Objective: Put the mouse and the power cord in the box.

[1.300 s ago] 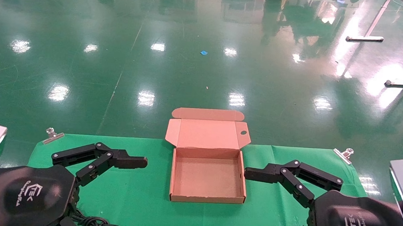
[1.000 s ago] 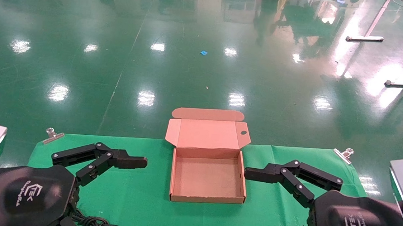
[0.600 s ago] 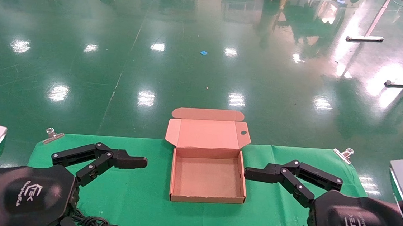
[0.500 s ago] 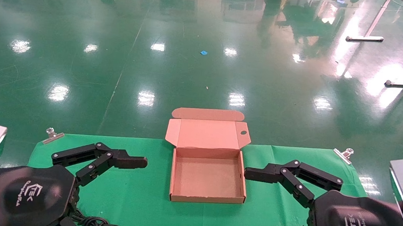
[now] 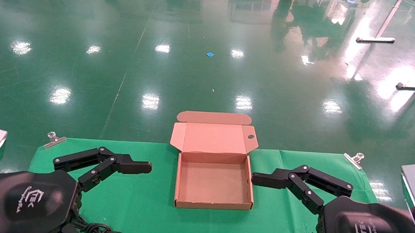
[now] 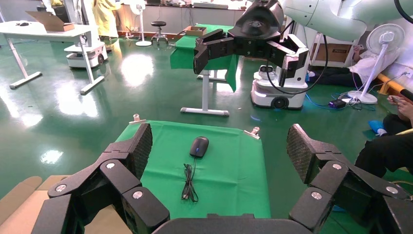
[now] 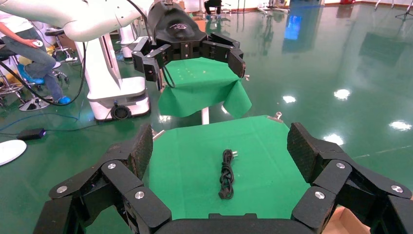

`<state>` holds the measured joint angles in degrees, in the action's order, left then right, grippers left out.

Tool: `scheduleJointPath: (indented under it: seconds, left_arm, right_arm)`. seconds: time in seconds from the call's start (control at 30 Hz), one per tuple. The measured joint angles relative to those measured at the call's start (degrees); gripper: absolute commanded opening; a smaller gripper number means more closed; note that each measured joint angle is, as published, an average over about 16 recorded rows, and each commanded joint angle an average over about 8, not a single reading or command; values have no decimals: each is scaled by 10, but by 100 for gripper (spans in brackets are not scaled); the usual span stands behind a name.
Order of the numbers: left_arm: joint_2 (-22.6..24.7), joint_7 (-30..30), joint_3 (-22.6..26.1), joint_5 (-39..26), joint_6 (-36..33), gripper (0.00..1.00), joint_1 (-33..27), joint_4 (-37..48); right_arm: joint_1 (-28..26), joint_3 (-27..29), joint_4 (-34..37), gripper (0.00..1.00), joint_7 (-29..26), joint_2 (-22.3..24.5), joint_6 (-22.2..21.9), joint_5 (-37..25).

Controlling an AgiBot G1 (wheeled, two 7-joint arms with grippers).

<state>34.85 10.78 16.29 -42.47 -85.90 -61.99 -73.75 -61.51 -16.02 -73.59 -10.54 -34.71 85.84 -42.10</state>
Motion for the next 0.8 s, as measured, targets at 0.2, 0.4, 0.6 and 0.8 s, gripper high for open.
scheduleJointPath:
  seconds: [0.2,0.4,0.6,0.8]
  left_arm:
    - [-5,3,9,-20,-9,100,-16,-1]
    - [-10,2,27,-54,-25,100,-42,6]
    - [-10,-8,54,-89,-38,100,-66,26]
    - [-7,-28,89,-116,-45,100,-81,57]
  right_arm:
    - [-1,-2,2,100,8,10,8,-12]
    - [-8,-10,13,100,25,26,24,-38]
    - [-24,-32,34,100,50,41,39,-71]
    - [-50,-71,60,100,80,49,48,-108]
